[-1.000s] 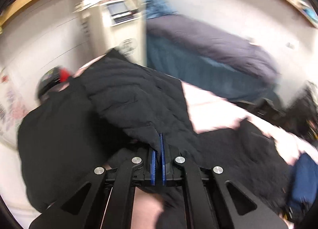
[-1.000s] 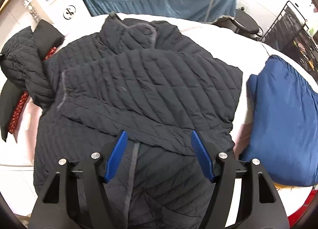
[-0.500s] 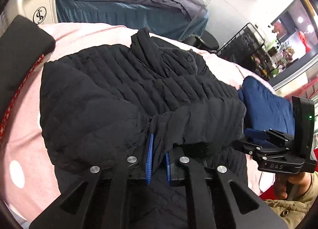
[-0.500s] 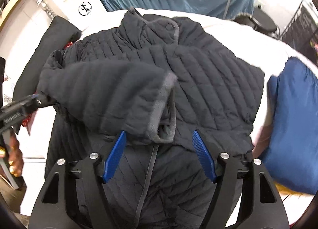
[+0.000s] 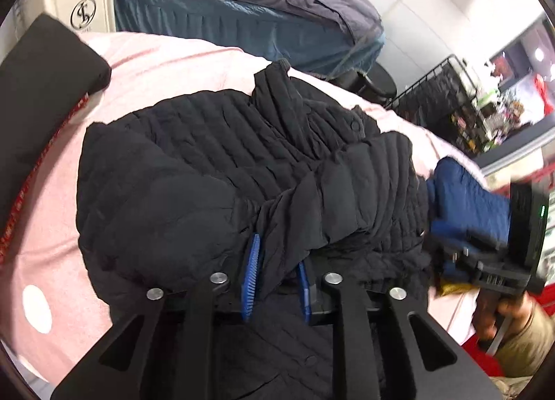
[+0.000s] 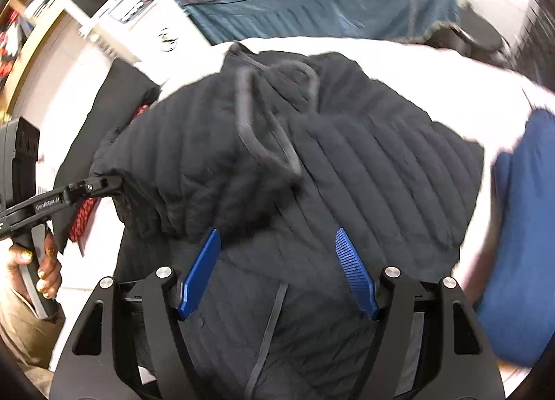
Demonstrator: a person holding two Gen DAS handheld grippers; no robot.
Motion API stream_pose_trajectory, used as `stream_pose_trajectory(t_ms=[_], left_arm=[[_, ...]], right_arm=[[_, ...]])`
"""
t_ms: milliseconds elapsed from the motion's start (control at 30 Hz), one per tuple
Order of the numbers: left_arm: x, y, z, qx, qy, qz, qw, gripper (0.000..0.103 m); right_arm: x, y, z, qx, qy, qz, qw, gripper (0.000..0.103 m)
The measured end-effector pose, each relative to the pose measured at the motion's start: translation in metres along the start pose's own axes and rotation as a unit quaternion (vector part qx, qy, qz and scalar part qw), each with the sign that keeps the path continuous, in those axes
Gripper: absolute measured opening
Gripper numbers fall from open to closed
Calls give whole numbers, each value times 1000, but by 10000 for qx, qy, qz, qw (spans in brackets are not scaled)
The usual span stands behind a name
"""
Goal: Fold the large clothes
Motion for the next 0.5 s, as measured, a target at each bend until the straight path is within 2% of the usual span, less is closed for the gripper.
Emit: stream_pose_trajectory(t_ms=[33, 67, 100, 133, 167, 267, 333, 400, 433, 500], left_arm=[[-4, 1, 1, 23, -53, -93, 9999, 28], [-7, 1, 4, 16, -28, -137, 9999, 45], [-12, 0, 9, -51, 67, -176, 9998, 56], [-16, 0, 16, -156, 185, -176, 9996, 81], [-20, -2, 25, -297, 279, -164, 9990, 98], [-19, -7, 45, -601, 230, -136, 9978, 97], [-6, -7, 50, -666, -73, -29, 9977, 97], [21, -2, 52, -675, -574, 235, 9958, 97], [39, 3, 53, -647, -772, 504, 9936, 97], [64, 10, 55, -610, -1010, 891, 9890, 97]], right_arm=[[3, -6, -6, 39, -78, 149, 9999, 69], [5, -12, -12, 64, -71, 313, 9995, 69], [6, -16, -17, 56, -50, 426, 9991, 69], [9, -23, -22, 13, -111, 573, 9983, 69], [13, -28, -26, -9, -213, 663, 9976, 69], [20, -32, -44, 183, -357, 756, 9963, 69], [25, -27, -52, 356, -388, 768, 9957, 49], [27, -22, -55, 481, -164, 796, 9955, 23], [28, -21, -51, 450, -156, 756, 9960, 18], [23, -20, -39, 299, -50, 637, 9975, 16]])
Point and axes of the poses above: each gripper's, at about its wrist camera, not at the fingertips, and z roughly against the way its jaws point, x to its left, y to its underside, the point moved 6 cm from there along -z, roughly the way its jaws point, and after that the axes turned 9 degrees about -x, right-handed, at the moved point
